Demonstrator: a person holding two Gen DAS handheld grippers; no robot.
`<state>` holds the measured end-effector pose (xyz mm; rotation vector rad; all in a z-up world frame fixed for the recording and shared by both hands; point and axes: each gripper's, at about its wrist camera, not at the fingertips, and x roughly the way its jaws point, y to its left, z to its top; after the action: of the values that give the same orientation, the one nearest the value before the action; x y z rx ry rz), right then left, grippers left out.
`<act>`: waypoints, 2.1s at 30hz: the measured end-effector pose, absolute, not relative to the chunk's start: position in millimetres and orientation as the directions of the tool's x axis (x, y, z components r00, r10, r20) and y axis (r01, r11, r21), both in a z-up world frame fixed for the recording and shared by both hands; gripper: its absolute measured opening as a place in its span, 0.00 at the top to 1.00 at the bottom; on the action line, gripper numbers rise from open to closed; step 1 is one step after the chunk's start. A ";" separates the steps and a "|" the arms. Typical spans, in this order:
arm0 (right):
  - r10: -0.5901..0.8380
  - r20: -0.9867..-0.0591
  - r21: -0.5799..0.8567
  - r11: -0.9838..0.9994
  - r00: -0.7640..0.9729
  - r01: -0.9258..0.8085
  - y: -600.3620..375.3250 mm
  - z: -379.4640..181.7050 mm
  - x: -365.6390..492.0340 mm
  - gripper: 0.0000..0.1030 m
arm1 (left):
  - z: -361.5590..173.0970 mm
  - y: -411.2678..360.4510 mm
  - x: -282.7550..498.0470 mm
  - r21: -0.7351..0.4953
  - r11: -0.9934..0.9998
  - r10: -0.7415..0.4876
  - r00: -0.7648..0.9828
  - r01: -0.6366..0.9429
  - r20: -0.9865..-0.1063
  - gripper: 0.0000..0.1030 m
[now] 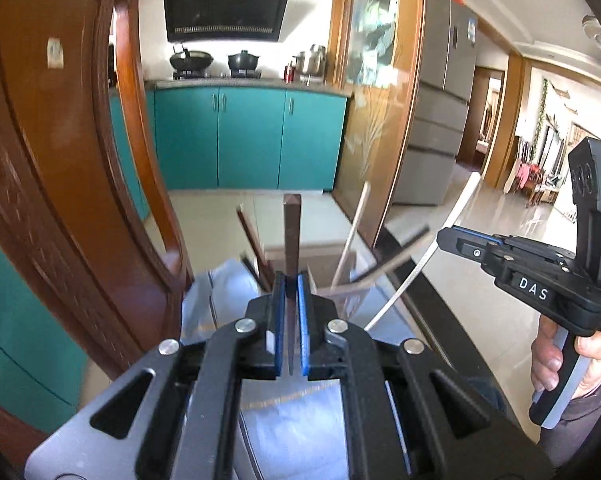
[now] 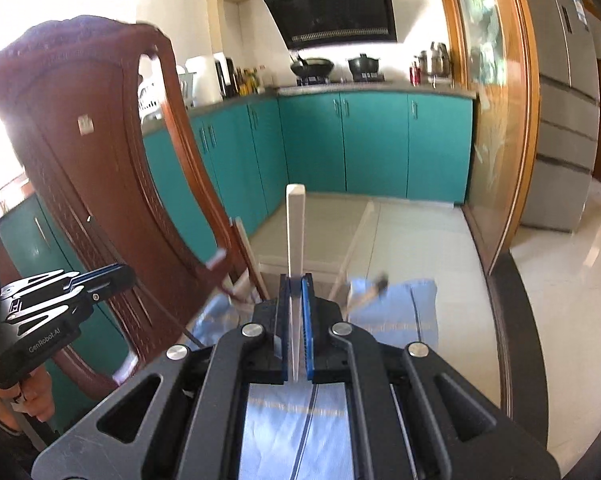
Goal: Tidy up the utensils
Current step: 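Lift both held chopsticks and carry them above the white basket, then open both tools to drop the chopsticks into the basket and pull back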
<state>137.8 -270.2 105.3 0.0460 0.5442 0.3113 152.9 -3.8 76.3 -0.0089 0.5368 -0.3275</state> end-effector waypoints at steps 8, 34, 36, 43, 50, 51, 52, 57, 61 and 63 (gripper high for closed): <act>0.304 -0.413 0.110 0.952 0.859 -0.285 -261.6 161.2 162.7 0.94 | 141.2 1.5 186.2 -0.092 0.954 -0.298 0.866 0.286 -0.402 0.93; 0.187 -0.535 0.080 0.982 0.823 -0.172 -260.9 56.3 214.4 0.94 | 131.5 -27.5 260.5 -0.215 0.942 -0.316 0.895 0.257 -0.314 0.93; 0.189 -0.538 0.083 0.982 0.822 -0.171 -260.9 52.7 214.9 0.94 | 125.4 -31.1 262.1 -0.181 0.954 -0.285 0.906 0.238 -0.312 0.93; 0.200 -0.515 0.102 0.980 0.834 -0.172 -262.3 56.4 198.8 0.93 | 83.2 -41.1 271.4 -0.155 0.965 -0.258 0.880 0.212 -0.399 0.93; 0.199 -0.407 0.118 0.979 0.891 -0.165 -272.5 77.9 156.4 0.49 | 71.2 -39.0 250.3 -0.127 0.973 -0.229 0.877 0.193 -0.422 0.77; 0.199 -0.389 0.122 0.979 0.900 -0.164 -274.3 80.4 148.4 0.46 | 70.0 -37.9 245.1 -0.125 0.974 -0.224 0.879 0.189 -0.421 0.74; 0.200 -0.379 0.124 0.979 0.904 -0.164 -275.5 81.7 142.8 0.45 | 68.7 -36.8 239.2 -0.120 0.975 -0.220 0.881 0.186 -0.419 0.68; 0.203 -0.330 0.108 0.978 0.922 -0.176 -280.8 82.9 109.5 0.17 | 63.0 -32.9 211.8 -0.095 0.980 -0.201 0.883 0.177 -0.424 0.45; 0.178 -0.272 0.079 0.984 0.946 -0.162 -286.2 75.3 80.9 0.03 | 60.0 -25.3 184.3 -0.073 0.985 -0.175 0.897 0.159 -0.406 0.23; 0.173 -0.256 0.077 0.984 0.951 -0.158 -290.6 70.0 69.1 0.03 | 57.3 -19.4 168.2 -0.069 0.986 -0.168 0.900 0.153 -0.402 0.15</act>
<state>69.1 -290.6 70.0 0.0559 0.2653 0.1686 168.2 -19.4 57.3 -0.0355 0.4188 -0.1664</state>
